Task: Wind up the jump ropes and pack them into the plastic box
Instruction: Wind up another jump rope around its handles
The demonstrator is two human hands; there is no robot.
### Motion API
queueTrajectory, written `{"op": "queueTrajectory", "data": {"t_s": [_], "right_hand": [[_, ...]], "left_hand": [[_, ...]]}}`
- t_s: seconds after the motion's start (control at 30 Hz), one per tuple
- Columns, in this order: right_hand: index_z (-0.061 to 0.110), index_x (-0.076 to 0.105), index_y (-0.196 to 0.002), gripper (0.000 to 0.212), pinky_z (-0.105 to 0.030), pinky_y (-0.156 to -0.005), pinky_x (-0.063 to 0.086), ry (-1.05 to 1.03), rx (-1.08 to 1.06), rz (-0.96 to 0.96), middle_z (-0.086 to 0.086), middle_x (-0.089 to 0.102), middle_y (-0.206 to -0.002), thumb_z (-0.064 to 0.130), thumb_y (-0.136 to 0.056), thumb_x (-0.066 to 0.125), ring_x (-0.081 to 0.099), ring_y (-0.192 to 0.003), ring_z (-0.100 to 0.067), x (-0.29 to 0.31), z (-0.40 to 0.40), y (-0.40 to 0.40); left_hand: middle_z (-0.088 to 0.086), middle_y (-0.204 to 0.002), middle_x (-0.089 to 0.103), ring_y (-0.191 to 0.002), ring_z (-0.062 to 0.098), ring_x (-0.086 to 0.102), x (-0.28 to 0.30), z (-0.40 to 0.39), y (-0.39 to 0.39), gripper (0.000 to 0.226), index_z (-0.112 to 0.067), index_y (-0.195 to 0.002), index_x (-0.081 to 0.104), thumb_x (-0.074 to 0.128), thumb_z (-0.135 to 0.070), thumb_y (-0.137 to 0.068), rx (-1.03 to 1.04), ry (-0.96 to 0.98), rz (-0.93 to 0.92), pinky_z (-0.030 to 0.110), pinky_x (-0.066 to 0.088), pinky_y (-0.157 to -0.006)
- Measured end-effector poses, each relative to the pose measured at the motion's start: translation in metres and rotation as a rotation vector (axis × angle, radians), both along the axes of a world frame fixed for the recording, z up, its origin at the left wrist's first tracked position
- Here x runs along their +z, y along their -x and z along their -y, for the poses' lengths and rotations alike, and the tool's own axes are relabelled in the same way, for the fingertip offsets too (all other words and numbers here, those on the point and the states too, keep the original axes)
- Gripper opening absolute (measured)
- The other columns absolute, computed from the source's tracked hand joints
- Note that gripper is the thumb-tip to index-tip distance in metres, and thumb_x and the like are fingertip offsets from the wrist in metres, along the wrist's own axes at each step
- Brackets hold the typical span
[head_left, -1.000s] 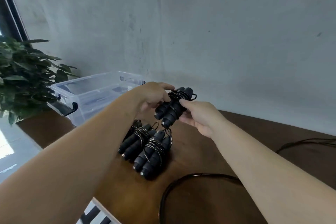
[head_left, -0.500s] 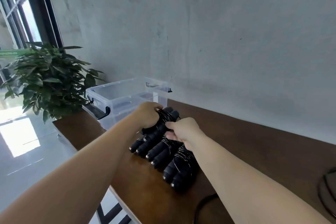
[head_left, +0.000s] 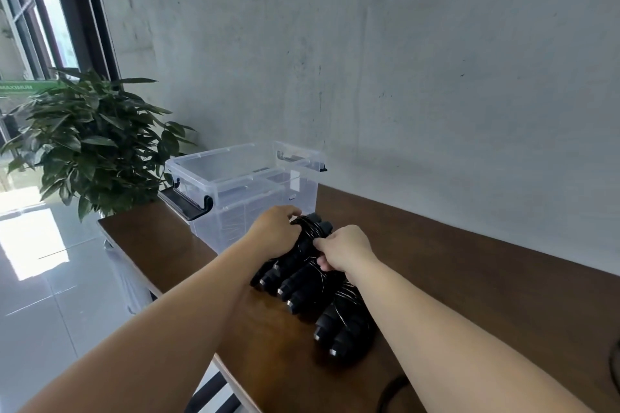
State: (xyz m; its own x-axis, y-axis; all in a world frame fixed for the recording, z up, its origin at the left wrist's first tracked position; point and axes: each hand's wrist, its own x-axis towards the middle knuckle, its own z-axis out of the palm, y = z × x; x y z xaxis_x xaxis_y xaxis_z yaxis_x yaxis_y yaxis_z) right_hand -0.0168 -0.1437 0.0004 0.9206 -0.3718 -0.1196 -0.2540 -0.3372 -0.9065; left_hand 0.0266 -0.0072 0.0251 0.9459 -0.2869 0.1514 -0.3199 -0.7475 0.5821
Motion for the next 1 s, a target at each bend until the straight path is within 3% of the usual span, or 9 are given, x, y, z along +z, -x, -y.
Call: {"op": "queueTrajectory", "data": {"t_s": [0.07,0.2,0.37,0.43,0.57,0.67,0.77,0.83,1.0], "right_hand": [[0.0,0.067,-0.092,0.022,-0.028,-0.069,0.058,0.032,0.003,-0.026,-0.008,0.071,-0.064,0.022,-0.088,0.067,0.062,-0.046,-0.016,-0.002,0.002,0.0],[-0.003,0.068,-0.095,0.023,-0.022,-0.054,0.052,0.045,0.002,-0.065,-0.008,0.069,-0.063,0.017,-0.084,0.069,0.058,-0.042,-0.014,0.003,0.008,0.002],[-0.007,0.065,-0.103,0.024,-0.02,-0.045,0.049,-0.027,-0.001,-0.065,-0.011,0.067,-0.066,0.013,-0.09,0.062,0.055,-0.038,-0.013,0.01,0.006,0.003],[-0.007,0.064,-0.104,0.025,-0.021,-0.05,0.054,-0.097,0.004,-0.054,-0.011,0.067,-0.066,0.015,-0.093,0.061,0.057,-0.041,-0.014,0.009,0.003,0.002],[-0.005,0.066,-0.103,0.03,-0.03,-0.079,0.058,-0.23,-0.033,-0.014,-0.01,0.073,-0.068,0.022,-0.09,0.068,0.064,-0.052,-0.015,0.003,0.001,0.0],[-0.001,0.07,-0.099,0.023,-0.036,-0.089,0.057,-0.172,-0.022,0.023,-0.009,0.075,-0.07,0.02,-0.089,0.067,0.067,-0.062,-0.016,-0.001,0.0,0.002],[0.005,0.067,-0.095,0.015,-0.022,-0.069,0.058,-0.08,0.056,0.009,-0.009,0.073,-0.071,0.018,-0.089,0.07,0.065,-0.052,-0.012,-0.006,-0.001,0.01],[0.004,0.068,-0.095,0.015,-0.014,-0.051,0.048,0.017,0.091,-0.011,-0.008,0.071,-0.071,0.018,-0.089,0.069,0.059,-0.045,-0.009,-0.008,-0.003,0.015],[0.012,0.066,-0.071,0.018,-0.018,-0.057,0.048,0.212,0.085,0.009,-0.011,0.075,-0.074,0.019,-0.087,0.067,0.06,-0.05,-0.011,-0.005,-0.008,0.013]], "left_hand": [[0.001,-0.13,0.06,-0.113,0.02,0.057,0.0,0.002,0.001,0.034,-0.02,-0.13,0.059,0.051,-0.02,-0.097,-0.008,0.019,0.011,0.028,0.045,-0.093],[-0.002,-0.112,0.064,-0.078,0.014,0.056,0.001,0.006,0.004,0.025,-0.018,-0.119,0.066,0.053,-0.022,-0.097,-0.029,0.059,0.011,0.026,0.044,-0.073],[-0.004,-0.113,0.065,-0.094,0.012,0.055,0.001,0.008,0.002,0.019,-0.019,-0.11,0.068,0.057,-0.024,-0.095,-0.009,0.061,0.015,0.023,0.041,-0.079],[-0.003,-0.106,0.066,-0.091,0.013,0.056,0.0,0.008,0.002,0.011,-0.019,-0.1,0.069,0.06,-0.021,-0.093,0.015,0.078,0.014,0.023,0.041,-0.075],[-0.008,-0.084,0.06,-0.072,0.01,0.057,0.004,0.003,0.004,0.008,-0.019,-0.083,0.067,0.063,-0.013,-0.088,0.035,0.187,0.02,0.019,0.038,-0.055],[-0.006,-0.09,0.063,-0.066,0.008,0.053,0.0,-0.006,0.008,0.009,-0.021,-0.082,0.067,0.065,-0.013,-0.086,0.028,0.254,0.029,0.02,0.038,-0.054],[-0.009,-0.094,0.057,-0.077,0.008,0.055,-0.016,-0.015,0.014,0.015,-0.024,-0.082,0.066,0.067,-0.009,-0.083,0.005,0.18,0.036,0.015,0.039,-0.059],[-0.009,-0.092,0.055,-0.075,0.01,0.056,-0.024,-0.019,0.016,0.018,-0.023,-0.081,0.065,0.067,-0.005,-0.081,-0.009,0.118,0.009,0.016,0.042,-0.058],[-0.002,-0.09,0.06,-0.076,0.014,0.055,-0.023,-0.021,0.015,0.011,-0.023,-0.087,0.063,0.066,-0.014,-0.084,0.027,0.131,0.033,0.019,0.04,-0.057]]}}
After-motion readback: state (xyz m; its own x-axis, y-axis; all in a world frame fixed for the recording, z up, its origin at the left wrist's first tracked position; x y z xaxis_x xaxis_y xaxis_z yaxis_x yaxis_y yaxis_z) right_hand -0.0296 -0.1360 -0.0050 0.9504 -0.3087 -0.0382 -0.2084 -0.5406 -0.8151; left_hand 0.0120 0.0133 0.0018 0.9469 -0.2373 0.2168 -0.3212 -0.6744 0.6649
